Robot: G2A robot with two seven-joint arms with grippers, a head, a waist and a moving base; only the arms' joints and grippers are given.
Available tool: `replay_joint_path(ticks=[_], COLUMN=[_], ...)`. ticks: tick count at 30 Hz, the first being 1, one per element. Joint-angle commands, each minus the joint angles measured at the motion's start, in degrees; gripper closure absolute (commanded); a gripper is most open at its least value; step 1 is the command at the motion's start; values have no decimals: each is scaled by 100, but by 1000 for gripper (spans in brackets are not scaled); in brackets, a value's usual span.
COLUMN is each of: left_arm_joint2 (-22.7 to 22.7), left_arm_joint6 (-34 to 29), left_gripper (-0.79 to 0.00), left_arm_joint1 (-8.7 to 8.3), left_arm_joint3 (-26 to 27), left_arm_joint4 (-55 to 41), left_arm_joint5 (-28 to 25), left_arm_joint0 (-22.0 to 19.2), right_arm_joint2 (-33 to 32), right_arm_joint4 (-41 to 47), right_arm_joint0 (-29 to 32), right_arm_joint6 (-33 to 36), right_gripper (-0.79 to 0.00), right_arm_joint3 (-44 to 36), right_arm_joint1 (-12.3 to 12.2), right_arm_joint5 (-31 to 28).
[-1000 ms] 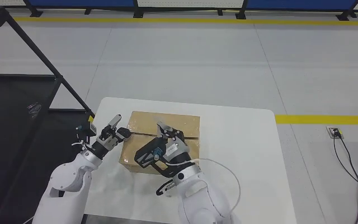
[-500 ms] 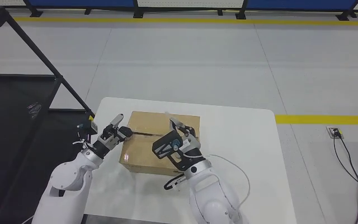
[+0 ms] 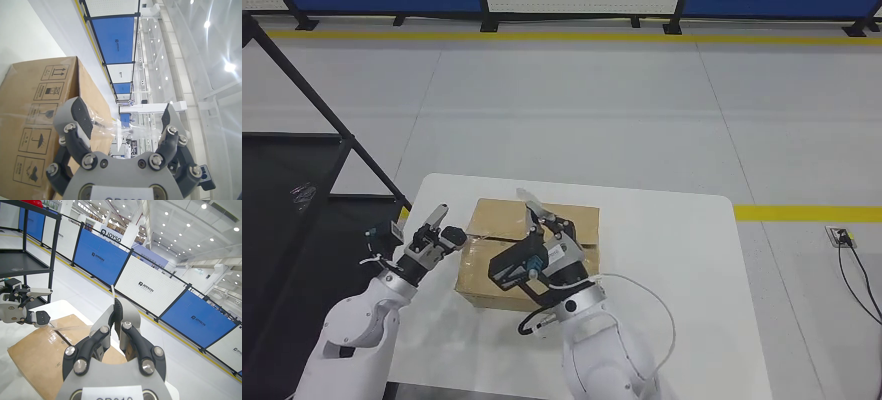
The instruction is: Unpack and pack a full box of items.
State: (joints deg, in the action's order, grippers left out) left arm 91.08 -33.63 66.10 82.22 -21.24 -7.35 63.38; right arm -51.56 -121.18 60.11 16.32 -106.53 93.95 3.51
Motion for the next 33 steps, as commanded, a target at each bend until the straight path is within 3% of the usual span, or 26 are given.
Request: replay_joint_path(ticks=[1, 17, 33], left_arm_joint2=[9, -115, -67], left_arm_joint6=[9, 106, 108], left_gripper=[-785, -785, -785], left_arm_joint1=[-3, -8, -38], left_arm_joint3=[5, -56, 70], left_arm_joint4=[-14, 19, -11], left_arm_joint5=[-13, 11, 67], left_arm_joint0=[31, 17, -106], right_arm_joint2=[43, 213, -123], right_arm_joint4=[-16, -177, -20], right_arm_joint0=[-52, -161, 25], right_arm_joint6=[-35, -180, 121], right_gripper=[0, 0, 0], right_arm_joint3=[30, 9, -45], right_arm_joint1=[17, 101, 100], right_arm_joint5=[-13, -204, -642])
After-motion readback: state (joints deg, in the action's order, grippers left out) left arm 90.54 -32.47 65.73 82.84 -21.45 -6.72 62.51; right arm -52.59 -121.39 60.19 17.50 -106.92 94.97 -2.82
